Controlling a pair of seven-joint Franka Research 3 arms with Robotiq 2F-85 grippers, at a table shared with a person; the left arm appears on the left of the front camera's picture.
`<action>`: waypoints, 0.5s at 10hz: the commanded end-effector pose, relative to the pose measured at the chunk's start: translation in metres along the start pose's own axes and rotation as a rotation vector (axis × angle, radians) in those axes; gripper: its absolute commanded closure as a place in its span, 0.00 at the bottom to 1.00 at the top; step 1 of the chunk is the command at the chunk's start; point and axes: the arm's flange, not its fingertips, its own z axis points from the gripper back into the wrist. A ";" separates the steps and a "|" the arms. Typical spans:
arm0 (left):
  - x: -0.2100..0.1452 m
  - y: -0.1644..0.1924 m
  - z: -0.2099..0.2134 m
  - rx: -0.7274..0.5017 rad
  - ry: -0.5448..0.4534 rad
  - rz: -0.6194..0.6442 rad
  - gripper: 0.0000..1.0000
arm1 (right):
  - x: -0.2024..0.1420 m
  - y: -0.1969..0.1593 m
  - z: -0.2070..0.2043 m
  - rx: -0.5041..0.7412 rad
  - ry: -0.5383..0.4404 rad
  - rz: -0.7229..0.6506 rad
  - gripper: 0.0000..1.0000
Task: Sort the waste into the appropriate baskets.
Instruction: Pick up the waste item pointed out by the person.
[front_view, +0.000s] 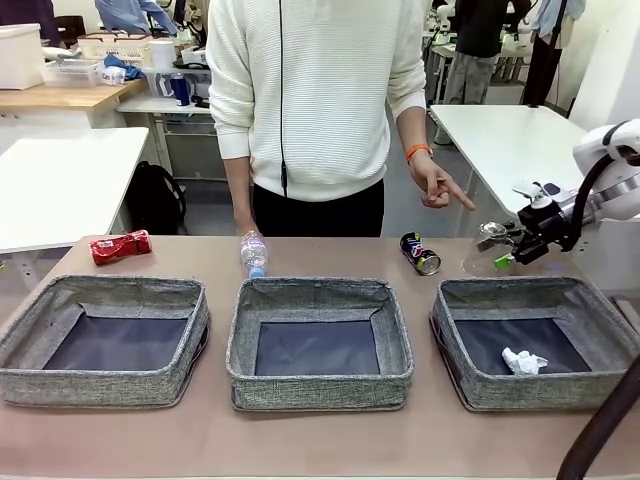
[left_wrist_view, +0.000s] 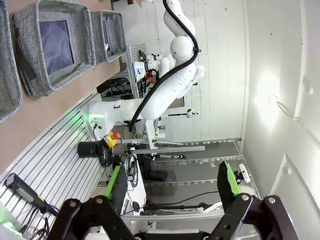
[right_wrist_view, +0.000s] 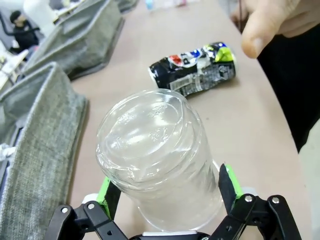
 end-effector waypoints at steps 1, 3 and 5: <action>-0.001 -0.002 0.000 -0.011 0.000 -0.014 0.07 | 0.000 0.003 -0.003 0.017 -0.036 0.030 0.00; -0.001 -0.002 0.000 -0.011 0.000 -0.014 0.07 | 0.000 0.003 -0.002 0.007 -0.038 0.032 0.20; -0.001 -0.002 0.000 -0.011 0.000 -0.014 0.07 | -0.001 0.002 -0.001 0.005 -0.044 0.028 0.40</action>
